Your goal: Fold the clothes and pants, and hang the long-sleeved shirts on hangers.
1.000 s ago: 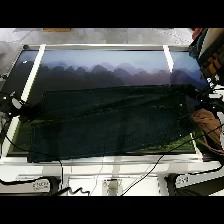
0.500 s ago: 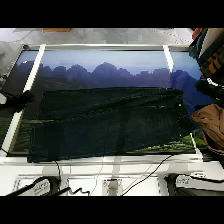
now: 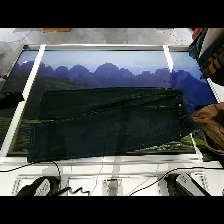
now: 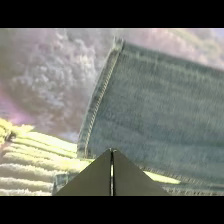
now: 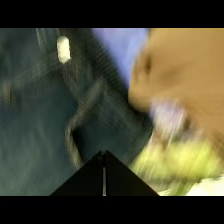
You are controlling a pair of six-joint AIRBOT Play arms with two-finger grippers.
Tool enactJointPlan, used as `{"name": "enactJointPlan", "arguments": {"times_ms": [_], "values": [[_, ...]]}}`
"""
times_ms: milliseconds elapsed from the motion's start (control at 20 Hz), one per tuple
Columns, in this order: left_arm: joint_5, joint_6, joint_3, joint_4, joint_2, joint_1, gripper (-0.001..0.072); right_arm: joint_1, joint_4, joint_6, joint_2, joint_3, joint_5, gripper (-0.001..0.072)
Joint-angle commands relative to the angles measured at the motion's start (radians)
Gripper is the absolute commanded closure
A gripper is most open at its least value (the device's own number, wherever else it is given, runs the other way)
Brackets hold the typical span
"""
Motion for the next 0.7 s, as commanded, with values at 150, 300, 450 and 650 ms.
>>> {"name": "enactJointPlan", "arguments": {"times_ms": [150,300,450,650], "values": [[0.066,0.039,-0.150,0.000,0.016,0.001,0.0692,-0.068,0.088,0.056,0.063,-0.420,-0.002,0.0197],[0.137,0.039,-0.209,0.000,0.015,0.001,0.0692,-0.068,0.231,0.067,0.063,-0.524,-0.181,0.0198],[0.166,0.039,-0.229,0.000,0.000,0.001,0.0692,-0.068,0.232,0.158,0.063,-0.566,-0.358,0.0203],[0.150,0.038,-0.229,-0.001,-0.037,0.001,0.0453,-0.068,0.281,0.161,0.017,-0.570,-0.494,0.0205]]}}
